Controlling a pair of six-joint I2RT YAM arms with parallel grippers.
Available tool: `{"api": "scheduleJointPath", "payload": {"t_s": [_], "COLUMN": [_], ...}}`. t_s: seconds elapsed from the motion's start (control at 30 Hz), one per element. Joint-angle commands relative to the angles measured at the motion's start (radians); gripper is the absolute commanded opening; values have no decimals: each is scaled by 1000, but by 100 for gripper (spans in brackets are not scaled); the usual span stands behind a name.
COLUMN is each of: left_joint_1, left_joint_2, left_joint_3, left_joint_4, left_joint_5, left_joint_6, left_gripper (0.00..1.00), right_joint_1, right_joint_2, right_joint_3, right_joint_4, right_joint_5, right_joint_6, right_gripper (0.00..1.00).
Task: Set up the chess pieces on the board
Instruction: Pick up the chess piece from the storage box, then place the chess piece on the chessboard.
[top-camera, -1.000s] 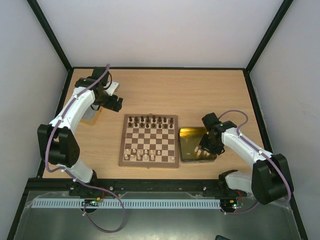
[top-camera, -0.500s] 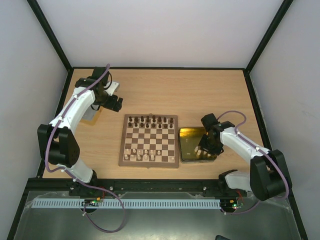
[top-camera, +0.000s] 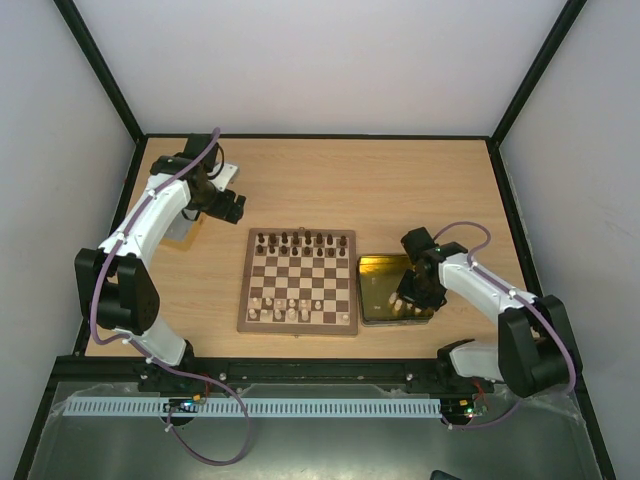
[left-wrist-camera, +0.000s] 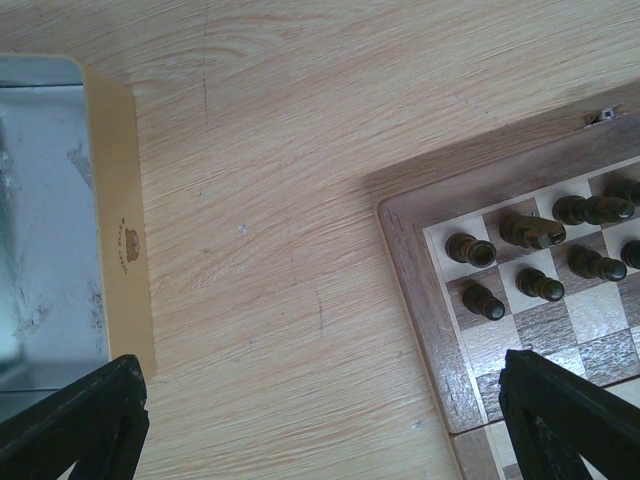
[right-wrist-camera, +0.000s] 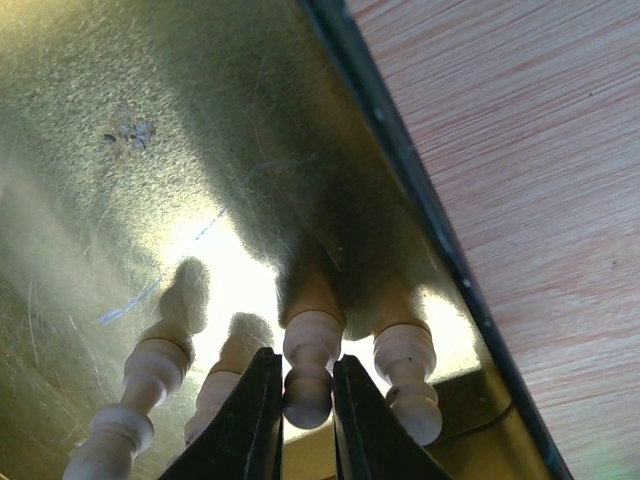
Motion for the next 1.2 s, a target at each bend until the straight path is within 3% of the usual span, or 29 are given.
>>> {"api": "scheduleJointPath", "payload": {"t_s": [0.0,0.37,0.7,1.17], "left_joint_1": [-10,-15,-21,-23], "left_joint_2": [11,26,38,-8], "left_joint_3": [8,19,40,21], "left_joint_4": [-12,-13,-15,-7], "left_joint_5": [-12,-21,-24,-55], "left_joint_6": [-11,-10,-12,-17], "left_gripper": [96,95,95,95], "right_joint_1": [-5,-4,14,399], "right_joint_2": [22,46,42,261], "right_joint_3": [8,192,335,542], "right_joint_4": [5,-110,-202,-206], "right_joint_5": [27,123,59,60], "right_joint_6": [-7,-59,-99,-53], "right_gripper": [10,5,2,2]}}
